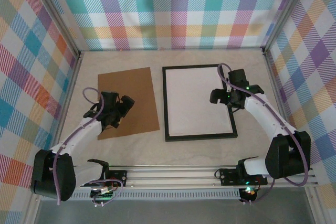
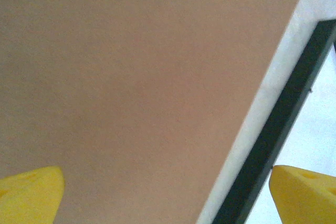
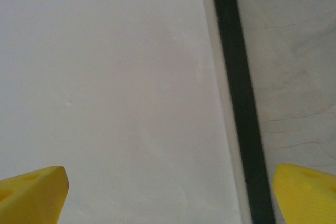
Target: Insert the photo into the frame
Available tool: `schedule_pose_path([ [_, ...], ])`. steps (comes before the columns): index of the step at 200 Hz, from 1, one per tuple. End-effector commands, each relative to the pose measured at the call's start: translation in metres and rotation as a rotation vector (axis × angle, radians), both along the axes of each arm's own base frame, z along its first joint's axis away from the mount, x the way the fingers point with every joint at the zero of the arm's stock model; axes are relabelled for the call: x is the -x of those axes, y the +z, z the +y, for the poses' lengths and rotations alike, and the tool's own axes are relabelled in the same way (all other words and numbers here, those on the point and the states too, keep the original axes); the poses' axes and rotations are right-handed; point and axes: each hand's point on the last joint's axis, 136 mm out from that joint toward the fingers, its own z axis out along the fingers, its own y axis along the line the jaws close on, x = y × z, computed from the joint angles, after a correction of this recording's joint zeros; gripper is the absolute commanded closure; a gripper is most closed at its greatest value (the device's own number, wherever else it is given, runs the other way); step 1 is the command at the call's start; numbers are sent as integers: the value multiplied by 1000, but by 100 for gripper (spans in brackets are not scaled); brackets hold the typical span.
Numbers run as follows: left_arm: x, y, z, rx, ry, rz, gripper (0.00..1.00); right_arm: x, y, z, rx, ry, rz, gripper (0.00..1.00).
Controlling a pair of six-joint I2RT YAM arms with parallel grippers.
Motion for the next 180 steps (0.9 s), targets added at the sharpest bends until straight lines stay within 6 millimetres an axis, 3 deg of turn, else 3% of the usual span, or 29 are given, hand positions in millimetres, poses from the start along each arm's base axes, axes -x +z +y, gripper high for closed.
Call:
schedule_pose_path([
  [1,-1,8,30,-49,34,-7,0,-10,16,38,-132,49,-49,1],
  [20,1,3,55,-56,82,10,0,-10,11,78,-141,121,-52,0],
  [59,12,-13,96,-54,181,53,0,-2,-3,173,-256,251,3,21],
  [83,17,-19,112,-44,238,60,0,3,-11,229,-273,313,26,29],
  [112,21,-26,127,-67,276,79,0,11,-35,288,-246,372,91,33],
  [137,26,-30,141,-93,301,99,0,8,-55,314,-186,364,112,34],
  [180,32,-41,147,-147,284,138,0,-5,-83,331,-119,310,123,33],
])
